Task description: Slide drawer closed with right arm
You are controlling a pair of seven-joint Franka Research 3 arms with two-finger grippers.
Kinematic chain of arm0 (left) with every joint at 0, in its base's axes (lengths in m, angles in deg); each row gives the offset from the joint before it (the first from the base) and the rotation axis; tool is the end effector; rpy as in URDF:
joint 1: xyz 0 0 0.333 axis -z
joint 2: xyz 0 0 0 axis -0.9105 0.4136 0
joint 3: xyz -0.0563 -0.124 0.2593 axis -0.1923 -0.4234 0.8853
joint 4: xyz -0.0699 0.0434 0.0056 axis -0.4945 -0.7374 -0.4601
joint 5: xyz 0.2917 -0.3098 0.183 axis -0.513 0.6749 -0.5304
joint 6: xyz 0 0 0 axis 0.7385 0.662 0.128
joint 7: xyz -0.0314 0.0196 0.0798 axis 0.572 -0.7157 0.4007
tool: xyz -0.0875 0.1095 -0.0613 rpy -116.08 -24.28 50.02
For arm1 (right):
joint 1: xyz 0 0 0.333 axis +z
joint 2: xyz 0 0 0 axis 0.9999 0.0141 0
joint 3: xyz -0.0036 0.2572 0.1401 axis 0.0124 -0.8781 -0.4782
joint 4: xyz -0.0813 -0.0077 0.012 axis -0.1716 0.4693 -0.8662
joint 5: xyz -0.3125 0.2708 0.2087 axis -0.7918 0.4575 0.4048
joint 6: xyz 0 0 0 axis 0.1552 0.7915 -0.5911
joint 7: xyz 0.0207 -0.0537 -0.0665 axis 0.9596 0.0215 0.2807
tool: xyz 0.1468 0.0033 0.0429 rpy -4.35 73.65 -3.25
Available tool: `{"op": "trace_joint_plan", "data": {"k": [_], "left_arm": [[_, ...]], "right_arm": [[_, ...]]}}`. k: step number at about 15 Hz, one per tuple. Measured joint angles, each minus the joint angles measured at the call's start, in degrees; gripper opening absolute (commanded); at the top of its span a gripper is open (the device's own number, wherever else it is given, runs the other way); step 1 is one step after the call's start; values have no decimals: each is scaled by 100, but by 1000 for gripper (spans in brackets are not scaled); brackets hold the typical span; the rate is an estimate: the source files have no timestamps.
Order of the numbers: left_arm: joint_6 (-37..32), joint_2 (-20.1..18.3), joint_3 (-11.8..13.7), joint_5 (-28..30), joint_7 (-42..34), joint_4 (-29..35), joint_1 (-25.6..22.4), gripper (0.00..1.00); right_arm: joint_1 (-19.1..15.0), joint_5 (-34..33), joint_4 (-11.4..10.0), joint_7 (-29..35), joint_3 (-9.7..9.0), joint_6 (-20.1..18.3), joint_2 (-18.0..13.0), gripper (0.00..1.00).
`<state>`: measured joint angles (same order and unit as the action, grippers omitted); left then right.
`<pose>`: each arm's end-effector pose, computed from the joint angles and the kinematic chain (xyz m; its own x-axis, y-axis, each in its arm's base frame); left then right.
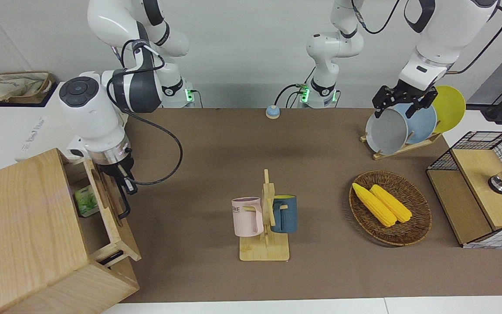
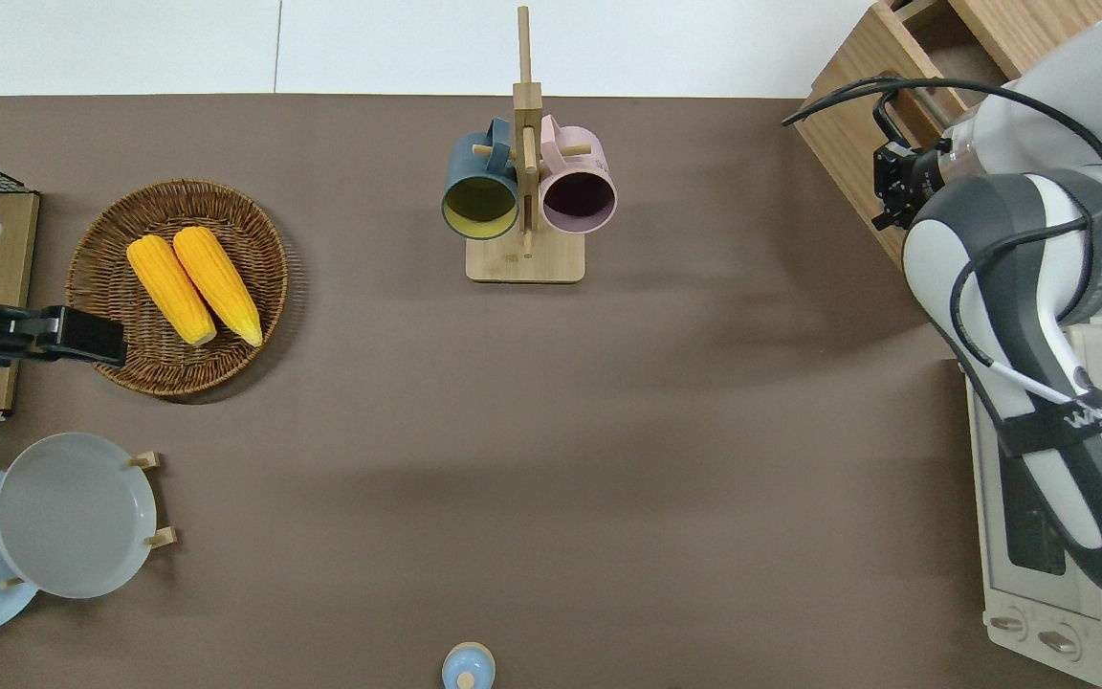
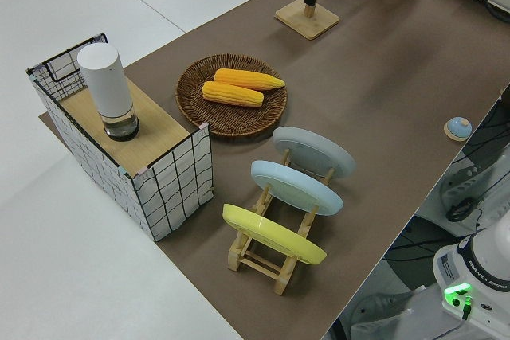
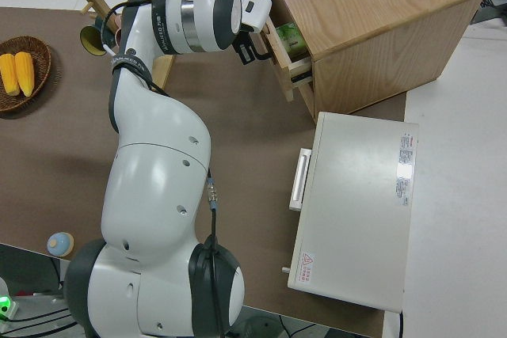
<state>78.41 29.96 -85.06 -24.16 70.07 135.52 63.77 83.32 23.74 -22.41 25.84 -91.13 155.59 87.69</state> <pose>0.6305 -0.0173 0.5586 0.9982 -0.0508 -0.0332 -0.0507 -0.9987 0.0035 0.7638 0.0272 0.4073 0.5358 -0.8413 0.0713 -0.8410 -0.5393 -0.0434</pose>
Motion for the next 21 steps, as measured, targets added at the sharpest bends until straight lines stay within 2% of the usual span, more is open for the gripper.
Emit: {"op": "trace_joint_plan", "data": {"k": [10, 21], "left_arm": [[0, 0, 0, 0, 0, 0, 0, 993], [0, 0, 0, 0, 0, 0, 0, 993]], "right_arm": [[-451, 0, 185, -573, -66, 121, 110, 0], [-548, 8, 195, -584, -174, 190, 150, 0]]}}
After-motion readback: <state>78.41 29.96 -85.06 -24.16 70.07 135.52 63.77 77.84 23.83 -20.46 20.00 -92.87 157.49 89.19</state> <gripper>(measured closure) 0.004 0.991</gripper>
